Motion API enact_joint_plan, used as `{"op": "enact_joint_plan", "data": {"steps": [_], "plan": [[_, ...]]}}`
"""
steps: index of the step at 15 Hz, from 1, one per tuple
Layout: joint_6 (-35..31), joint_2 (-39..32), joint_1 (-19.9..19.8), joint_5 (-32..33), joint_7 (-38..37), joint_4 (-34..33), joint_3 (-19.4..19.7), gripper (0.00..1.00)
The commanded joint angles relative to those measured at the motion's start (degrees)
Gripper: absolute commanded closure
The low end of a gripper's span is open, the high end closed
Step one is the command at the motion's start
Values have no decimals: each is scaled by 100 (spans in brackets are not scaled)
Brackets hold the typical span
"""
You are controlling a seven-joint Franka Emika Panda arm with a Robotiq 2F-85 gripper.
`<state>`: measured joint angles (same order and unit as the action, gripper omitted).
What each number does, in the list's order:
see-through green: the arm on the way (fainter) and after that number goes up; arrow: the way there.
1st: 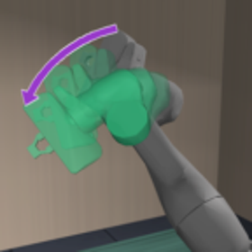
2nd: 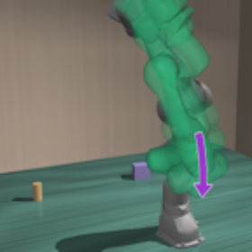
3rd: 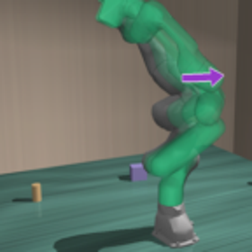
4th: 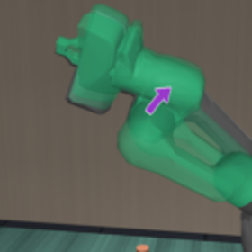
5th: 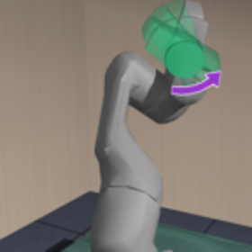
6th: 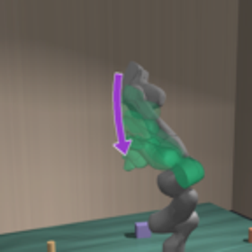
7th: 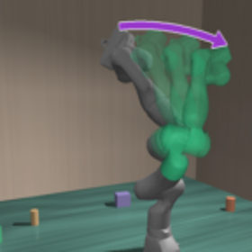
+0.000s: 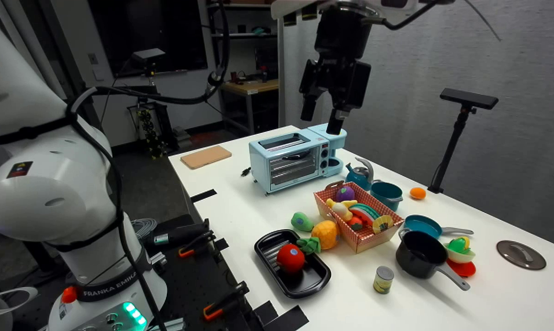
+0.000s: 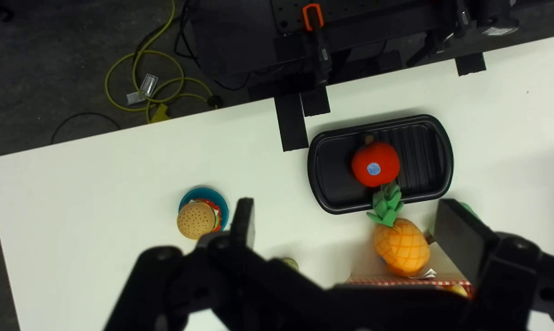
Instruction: Move the banana plush toy from the box to the counter
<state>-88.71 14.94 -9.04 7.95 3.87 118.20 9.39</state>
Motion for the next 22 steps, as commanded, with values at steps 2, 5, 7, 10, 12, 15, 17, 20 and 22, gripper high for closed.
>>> {"op": "enact_joint_plan", "data": {"steps": [2,5,7,10,12,15,17,20,22], "plan": [[-311,-310,102,105,211,-149,-61,0],[-482,-592,167,121,349,-235,-138,0],[-627,-814,231,113,334,-260,-233,0],[-809,-1217,344,150,270,-410,-392,0],[-888,-1507,424,170,246,-562,-499,0],[-924,-1906,528,215,240,-842,-627,0],[-886,-2163,570,197,308,-1074,-684,0],[-927,-2487,607,220,356,-1373,-728,0],[-1014,-2647,627,268,364,-1509,-741,0]]}}
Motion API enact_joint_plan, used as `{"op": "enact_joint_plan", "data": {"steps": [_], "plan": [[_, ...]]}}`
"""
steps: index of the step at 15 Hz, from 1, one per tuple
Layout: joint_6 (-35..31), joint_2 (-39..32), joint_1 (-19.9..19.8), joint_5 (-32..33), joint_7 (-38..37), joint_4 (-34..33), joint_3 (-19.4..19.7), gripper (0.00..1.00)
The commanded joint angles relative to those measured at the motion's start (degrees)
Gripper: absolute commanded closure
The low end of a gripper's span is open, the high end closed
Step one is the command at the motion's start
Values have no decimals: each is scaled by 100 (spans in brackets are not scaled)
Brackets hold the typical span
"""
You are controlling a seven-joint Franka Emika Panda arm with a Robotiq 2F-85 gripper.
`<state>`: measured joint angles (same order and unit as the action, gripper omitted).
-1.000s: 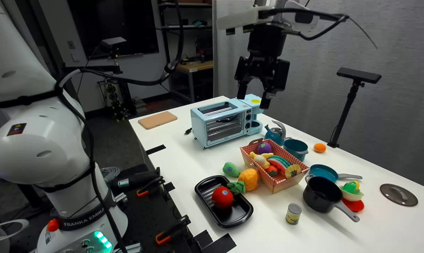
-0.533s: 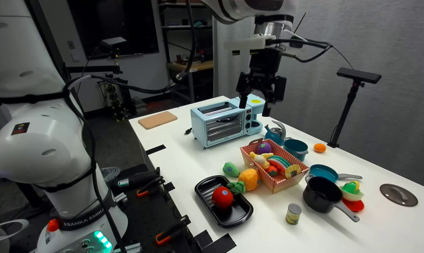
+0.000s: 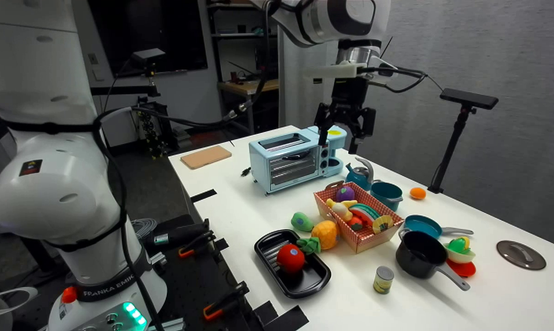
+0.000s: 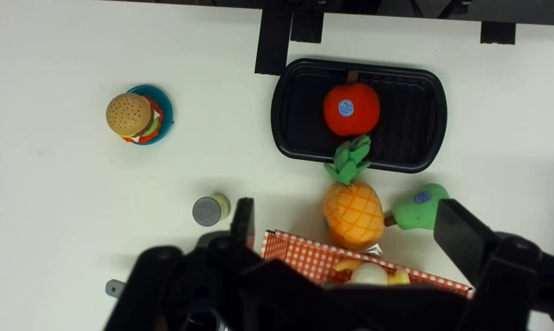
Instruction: Move the banana plush toy from the box to the counter
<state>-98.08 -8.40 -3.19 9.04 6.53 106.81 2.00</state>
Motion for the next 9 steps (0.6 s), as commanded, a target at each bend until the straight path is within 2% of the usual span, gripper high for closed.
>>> {"op": "enact_joint_plan", "data": {"steps": [1,9], "plan": [[-107,-391,48,183,103,-431,-6,0],[-425,-784,200,481,245,-658,-89,1]]}}
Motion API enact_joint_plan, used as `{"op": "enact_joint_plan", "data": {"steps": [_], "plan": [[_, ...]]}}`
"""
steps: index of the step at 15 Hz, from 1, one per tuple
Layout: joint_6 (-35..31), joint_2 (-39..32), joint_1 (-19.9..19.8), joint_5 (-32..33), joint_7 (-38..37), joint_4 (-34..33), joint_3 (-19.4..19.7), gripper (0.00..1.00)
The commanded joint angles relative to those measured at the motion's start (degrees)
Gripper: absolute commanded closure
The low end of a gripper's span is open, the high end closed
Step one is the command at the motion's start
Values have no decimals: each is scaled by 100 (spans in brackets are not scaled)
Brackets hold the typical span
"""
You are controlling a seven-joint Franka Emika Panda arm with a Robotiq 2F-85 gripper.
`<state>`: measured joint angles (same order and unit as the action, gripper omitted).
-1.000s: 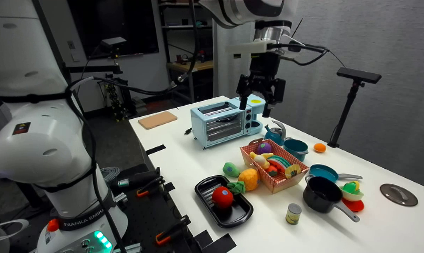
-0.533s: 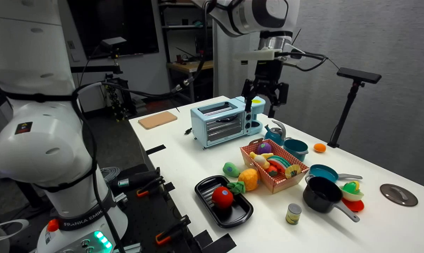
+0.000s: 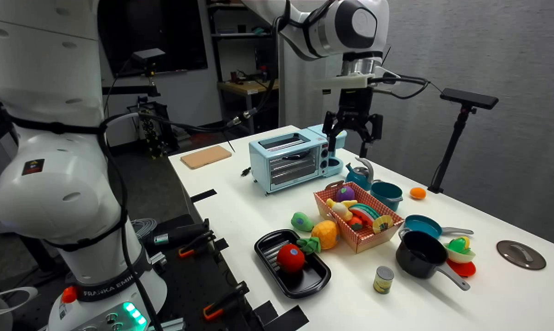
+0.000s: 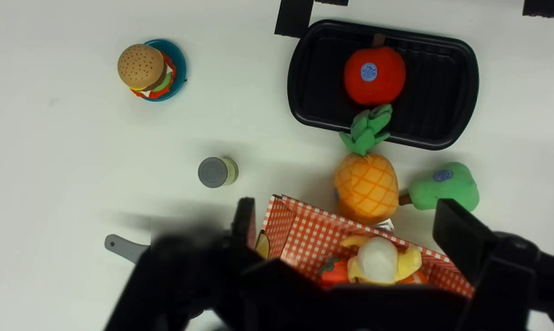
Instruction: Move the banana plush toy from the box to the counter
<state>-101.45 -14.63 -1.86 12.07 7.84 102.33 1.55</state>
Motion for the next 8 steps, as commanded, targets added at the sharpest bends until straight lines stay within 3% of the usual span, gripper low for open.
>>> {"op": "enact_joint_plan", "data": {"steps": [1,8], "plan": [[-104,-189,89,183,142,-241,-63,1],[-551,-321,173,167,209,-457,-147,4]]}}
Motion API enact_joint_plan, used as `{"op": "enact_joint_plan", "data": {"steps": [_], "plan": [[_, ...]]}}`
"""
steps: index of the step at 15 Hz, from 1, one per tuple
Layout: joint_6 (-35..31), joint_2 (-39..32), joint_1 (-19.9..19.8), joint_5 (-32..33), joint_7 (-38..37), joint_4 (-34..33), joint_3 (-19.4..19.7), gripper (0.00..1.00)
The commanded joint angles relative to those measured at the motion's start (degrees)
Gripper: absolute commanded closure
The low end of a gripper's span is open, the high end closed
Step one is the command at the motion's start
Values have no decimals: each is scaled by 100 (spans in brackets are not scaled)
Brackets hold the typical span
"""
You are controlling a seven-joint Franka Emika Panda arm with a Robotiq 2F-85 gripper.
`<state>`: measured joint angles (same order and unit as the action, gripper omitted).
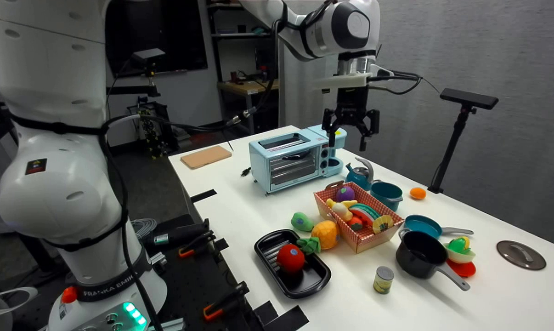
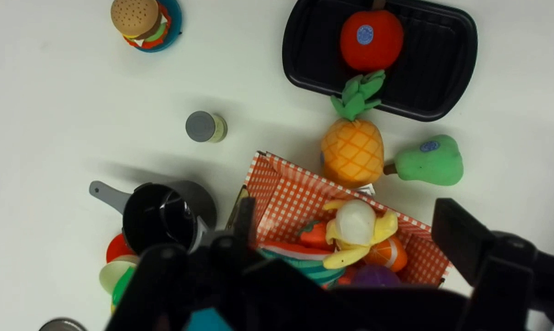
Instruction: Move the banana plush toy from the box to the counter
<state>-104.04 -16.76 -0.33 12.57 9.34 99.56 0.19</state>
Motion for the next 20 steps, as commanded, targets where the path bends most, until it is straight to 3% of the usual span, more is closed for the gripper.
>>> {"op": "enact_joint_plan", "data": {"steps": [1,3,13,20], "plan": [[-421,-122,23,115,41,-185,-4,4],[-409,-136,7,25,31,-231,5,0],[-379,-65,15,-2,1,-62,-2,0],[-258,-314,-150,-738,999,-263,-149,0]]}}
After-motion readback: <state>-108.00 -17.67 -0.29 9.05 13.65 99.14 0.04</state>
